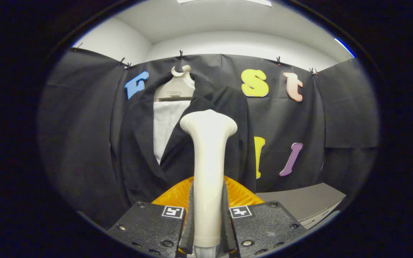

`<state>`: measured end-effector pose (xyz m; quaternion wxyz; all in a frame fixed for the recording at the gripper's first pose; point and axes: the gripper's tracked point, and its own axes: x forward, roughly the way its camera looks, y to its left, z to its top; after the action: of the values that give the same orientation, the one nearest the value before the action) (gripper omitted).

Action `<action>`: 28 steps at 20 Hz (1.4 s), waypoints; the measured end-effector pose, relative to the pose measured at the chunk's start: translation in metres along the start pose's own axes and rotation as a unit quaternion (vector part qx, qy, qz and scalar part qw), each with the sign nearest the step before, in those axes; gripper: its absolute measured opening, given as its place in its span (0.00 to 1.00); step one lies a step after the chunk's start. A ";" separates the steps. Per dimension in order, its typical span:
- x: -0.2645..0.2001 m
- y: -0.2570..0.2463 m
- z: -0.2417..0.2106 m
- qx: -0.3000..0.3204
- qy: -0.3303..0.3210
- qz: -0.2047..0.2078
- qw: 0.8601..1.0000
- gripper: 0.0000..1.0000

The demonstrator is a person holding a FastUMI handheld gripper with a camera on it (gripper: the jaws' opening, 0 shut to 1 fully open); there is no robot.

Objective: Iron the clothes twice with a garment steamer, once on the left side and once on the right side.

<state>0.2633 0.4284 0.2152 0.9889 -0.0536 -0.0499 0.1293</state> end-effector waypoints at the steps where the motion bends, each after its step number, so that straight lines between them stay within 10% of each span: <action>1: -0.002 0.001 -0.009 -0.004 0.007 -0.001 1.000 0.33; 28: -0.043 0.000 -0.222 -0.045 0.160 0.012 0.986 0.33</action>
<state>0.2468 0.3969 -0.0081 0.9790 -0.1189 0.1042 0.1288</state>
